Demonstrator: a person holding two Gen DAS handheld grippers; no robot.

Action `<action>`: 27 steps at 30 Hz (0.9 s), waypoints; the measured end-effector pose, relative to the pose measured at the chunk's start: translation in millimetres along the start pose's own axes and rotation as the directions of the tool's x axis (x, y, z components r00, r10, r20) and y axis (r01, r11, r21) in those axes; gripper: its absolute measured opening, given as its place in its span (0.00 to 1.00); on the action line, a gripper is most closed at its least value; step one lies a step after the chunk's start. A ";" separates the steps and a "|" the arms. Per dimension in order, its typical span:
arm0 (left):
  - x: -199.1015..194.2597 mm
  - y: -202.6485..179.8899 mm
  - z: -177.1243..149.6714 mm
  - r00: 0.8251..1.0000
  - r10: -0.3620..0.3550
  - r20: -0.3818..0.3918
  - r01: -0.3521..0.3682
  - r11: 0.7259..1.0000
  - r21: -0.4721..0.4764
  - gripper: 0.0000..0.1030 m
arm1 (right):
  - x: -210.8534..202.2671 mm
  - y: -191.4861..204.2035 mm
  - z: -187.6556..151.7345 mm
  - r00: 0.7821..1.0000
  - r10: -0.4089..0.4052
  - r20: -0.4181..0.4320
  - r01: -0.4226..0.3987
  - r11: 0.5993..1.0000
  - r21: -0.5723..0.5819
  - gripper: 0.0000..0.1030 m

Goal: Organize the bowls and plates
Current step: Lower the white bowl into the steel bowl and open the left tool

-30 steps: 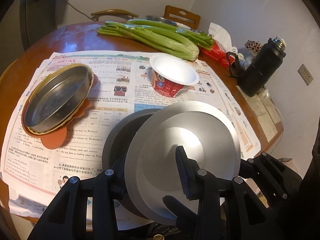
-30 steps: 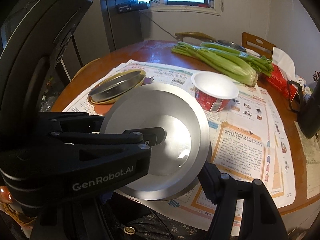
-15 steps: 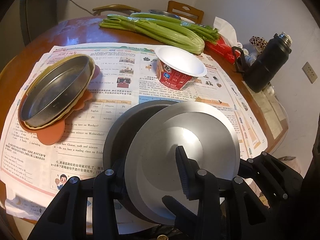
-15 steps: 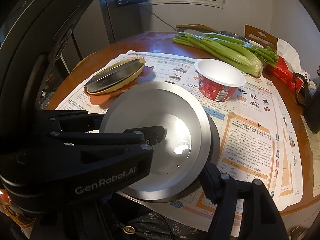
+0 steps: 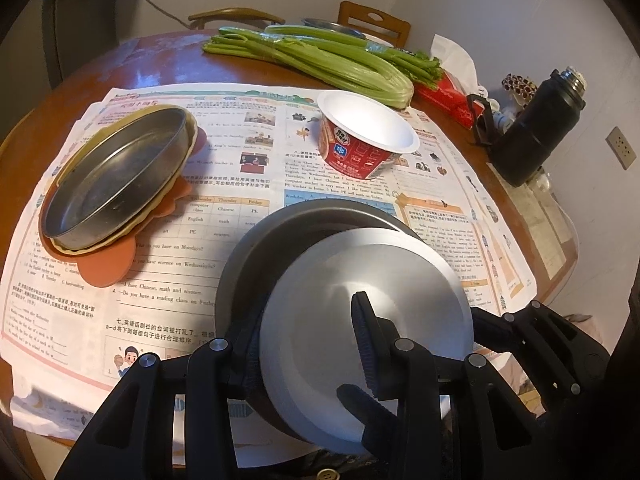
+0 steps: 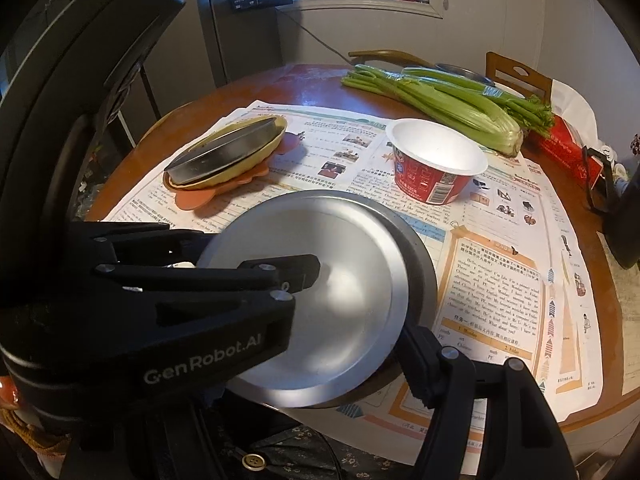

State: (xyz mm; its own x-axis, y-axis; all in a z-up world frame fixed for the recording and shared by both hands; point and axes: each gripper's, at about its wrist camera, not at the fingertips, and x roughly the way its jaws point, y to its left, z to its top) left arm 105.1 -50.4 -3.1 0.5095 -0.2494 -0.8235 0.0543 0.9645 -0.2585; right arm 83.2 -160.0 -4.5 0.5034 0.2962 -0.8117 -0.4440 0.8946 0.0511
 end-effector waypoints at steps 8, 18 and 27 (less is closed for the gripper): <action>-9.9 2.7 1.3 1.000 -0.008 0.018 0.009 1.000 -0.010 0.41 | -6.7 -0.7 0.3 1.000 -0.013 0.016 0.013 1.000 -0.003 0.68; -26.4 -0.8 3.4 0.999 -0.004 0.049 0.005 1.000 -0.011 0.41 | -21.7 -7.5 -0.1 0.999 -0.008 0.053 0.007 1.000 0.013 0.68; -41.6 -4.6 4.7 0.997 0.003 0.083 -0.002 1.000 -0.007 0.41 | -35.9 -13.8 -0.1 0.996 -0.014 0.093 0.011 0.999 0.030 0.68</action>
State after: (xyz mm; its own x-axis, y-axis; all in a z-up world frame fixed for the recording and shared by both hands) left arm 87.6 -44.0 34.7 0.5793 -0.2387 -0.7794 0.0471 0.9644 -0.2603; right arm 71.2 -183.0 23.9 0.5763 0.3135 -0.7547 -0.4158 0.9075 0.0595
